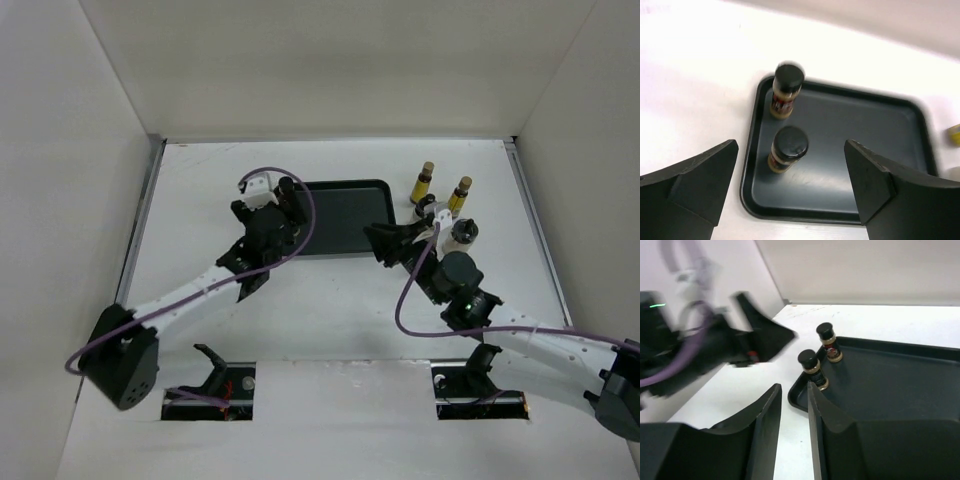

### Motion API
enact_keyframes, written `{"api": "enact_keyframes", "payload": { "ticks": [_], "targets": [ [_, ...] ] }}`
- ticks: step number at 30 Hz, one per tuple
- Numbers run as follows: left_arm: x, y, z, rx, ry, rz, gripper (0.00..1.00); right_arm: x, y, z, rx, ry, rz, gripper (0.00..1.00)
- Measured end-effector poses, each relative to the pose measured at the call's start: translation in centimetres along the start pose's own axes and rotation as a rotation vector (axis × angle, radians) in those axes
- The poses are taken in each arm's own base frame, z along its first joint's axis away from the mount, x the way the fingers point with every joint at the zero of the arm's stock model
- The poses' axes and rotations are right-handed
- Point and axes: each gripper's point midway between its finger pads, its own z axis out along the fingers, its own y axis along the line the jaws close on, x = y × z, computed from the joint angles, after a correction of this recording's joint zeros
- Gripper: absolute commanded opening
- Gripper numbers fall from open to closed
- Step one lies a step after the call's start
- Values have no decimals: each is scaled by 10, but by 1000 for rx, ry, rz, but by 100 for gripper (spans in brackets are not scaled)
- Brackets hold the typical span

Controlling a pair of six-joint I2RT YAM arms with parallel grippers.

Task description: Organize the condiment bottles

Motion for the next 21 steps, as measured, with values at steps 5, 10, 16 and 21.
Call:
{"api": "enact_keyframes", "payload": {
  "ticks": [5, 10, 16, 21],
  "targets": [
    [-33, 18, -45, 85, -148, -165, 47, -12, -32, 1, 159, 22, -20, 63],
    [-8, 60, -77, 89, -181, -261, 28, -28, -76, -9, 393, 27, -71, 92],
    [26, 79, -93, 108, -167, -338, 56, -39, -129, -31, 633, 60, -141, 100],
    [38, 84, -86, 90, -161, -356, 82, -31, -167, -38, 776, 125, -168, 100]
  ]
}}
